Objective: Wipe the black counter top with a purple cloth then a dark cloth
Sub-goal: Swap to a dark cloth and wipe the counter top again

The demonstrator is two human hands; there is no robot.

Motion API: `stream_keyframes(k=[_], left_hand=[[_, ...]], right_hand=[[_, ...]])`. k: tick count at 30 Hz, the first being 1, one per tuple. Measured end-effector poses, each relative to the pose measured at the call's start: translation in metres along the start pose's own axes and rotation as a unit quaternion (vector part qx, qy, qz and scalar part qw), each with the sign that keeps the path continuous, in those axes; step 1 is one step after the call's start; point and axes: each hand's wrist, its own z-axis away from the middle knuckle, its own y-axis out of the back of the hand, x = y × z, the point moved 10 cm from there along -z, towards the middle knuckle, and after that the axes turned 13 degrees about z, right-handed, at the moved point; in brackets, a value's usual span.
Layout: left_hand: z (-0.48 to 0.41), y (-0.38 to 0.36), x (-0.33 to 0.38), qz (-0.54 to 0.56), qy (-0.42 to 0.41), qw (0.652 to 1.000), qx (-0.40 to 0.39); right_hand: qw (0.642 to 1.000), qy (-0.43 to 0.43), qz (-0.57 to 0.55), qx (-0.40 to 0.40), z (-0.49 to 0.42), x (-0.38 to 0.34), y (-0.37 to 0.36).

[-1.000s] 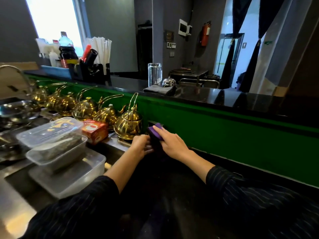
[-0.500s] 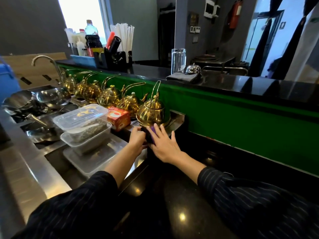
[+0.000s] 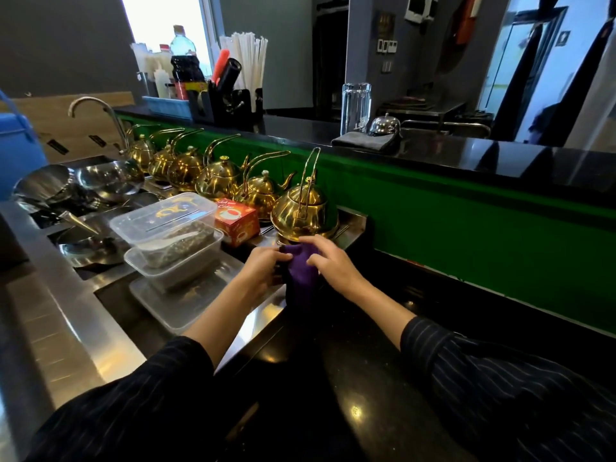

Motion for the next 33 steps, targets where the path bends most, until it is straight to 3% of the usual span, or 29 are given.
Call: stream_keyframes(k=[5, 10, 13, 16, 22, 25, 29, 33], left_hand=[[0.036, -0.027, 0.039, -0.084, -0.127, 0.979, -0.139], [0.060, -0.039, 0.058, -0.100, -0.213, 0.952, -0.198], [0.068, -0.050, 0.062, -0.192, -0.268, 0.917, -0.223], [0.071, -0.052, 0.064, -0.262, -0.309, 0.890, -0.208], [0.059, -0.045, 0.074, -0.152, -0.309, 0.927, -0.148], [0.033, -0.032, 0.072, -0.180, -0.299, 0.934, -0.078], [0.004, -0.036, 0.055, -0.331, -0.337, 0.881, 0.009], [-0.012, -0.045, 0.007, -0.510, -0.283, 0.812, 0.028]], right_hand=[[0.976, 0.121, 0.176, 0.050, 0.007, -0.025, 0.035], [0.960, 0.198, 0.170, 0.102, 0.031, -0.045, 0.058], [0.957, 0.210, 0.167, 0.109, 0.039, -0.048, 0.064], [0.960, 0.197, 0.162, 0.114, 0.040, -0.051, 0.071], [0.988, 0.119, 0.062, 0.080, 0.022, -0.051, 0.068], [0.989, 0.086, 0.058, 0.102, 0.003, -0.039, 0.058], [0.984, 0.034, 0.127, 0.121, -0.022, -0.006, 0.022], [0.961, 0.022, 0.262, 0.088, -0.029, 0.021, -0.012]])
